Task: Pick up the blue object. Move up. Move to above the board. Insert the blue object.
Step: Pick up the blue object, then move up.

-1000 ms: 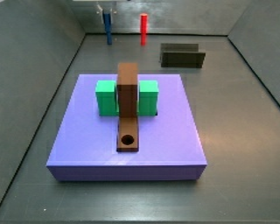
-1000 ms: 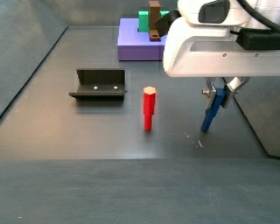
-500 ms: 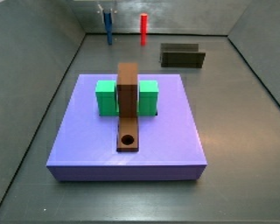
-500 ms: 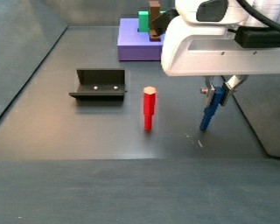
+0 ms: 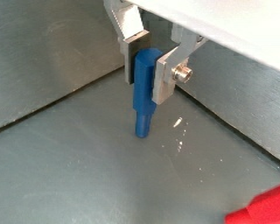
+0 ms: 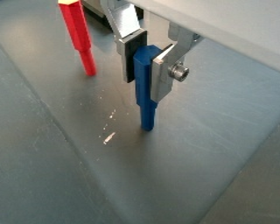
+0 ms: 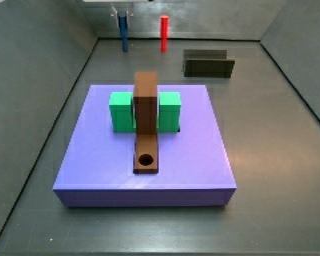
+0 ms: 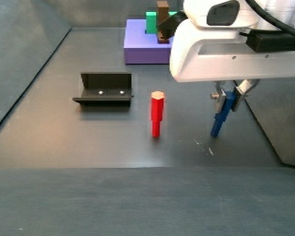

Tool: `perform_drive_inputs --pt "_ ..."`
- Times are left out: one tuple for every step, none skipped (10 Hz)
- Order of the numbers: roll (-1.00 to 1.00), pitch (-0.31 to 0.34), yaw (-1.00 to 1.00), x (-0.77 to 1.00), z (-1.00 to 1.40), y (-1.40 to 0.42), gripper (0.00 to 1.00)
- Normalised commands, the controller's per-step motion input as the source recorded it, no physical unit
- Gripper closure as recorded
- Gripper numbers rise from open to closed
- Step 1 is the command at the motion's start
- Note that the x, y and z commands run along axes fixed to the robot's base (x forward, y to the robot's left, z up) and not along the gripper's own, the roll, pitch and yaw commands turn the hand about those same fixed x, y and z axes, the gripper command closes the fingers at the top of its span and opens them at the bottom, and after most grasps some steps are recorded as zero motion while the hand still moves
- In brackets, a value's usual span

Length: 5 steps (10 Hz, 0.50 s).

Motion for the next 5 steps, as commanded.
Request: perform_drive_inputs --pt "0.00 0.000 0.00 0.00 0.00 0.00 1.00" --pt "0.00 0.000 0.00 0.00 0.83 0.00 1.00" --pt "0.00 0.021 -0.03 0.01 0.85 0.06 1.00" --pt "0.01 0.095 -0.03 -0.06 0.61 0.05 1.00" --pt "0.05 0.089 -0.01 -0.03 0.32 0.02 1.00"
